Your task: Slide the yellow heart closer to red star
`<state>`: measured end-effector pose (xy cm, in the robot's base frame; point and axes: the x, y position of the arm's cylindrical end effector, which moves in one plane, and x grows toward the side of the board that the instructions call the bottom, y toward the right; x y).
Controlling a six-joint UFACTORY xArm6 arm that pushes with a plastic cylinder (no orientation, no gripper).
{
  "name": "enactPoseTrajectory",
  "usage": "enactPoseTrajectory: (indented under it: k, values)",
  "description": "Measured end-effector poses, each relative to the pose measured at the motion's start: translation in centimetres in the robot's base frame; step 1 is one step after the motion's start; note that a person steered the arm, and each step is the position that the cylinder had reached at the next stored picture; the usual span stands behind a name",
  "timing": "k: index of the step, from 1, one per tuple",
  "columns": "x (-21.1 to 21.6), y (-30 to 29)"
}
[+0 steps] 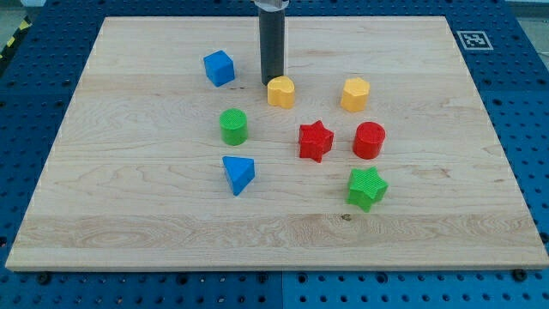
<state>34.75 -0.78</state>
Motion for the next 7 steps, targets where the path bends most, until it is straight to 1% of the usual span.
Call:
enactPoseTrajectory:
  k: [2,6,7]
  values:
    - [0.2,0.1]
    - [4.8,2.2]
    - [4.9,2.6]
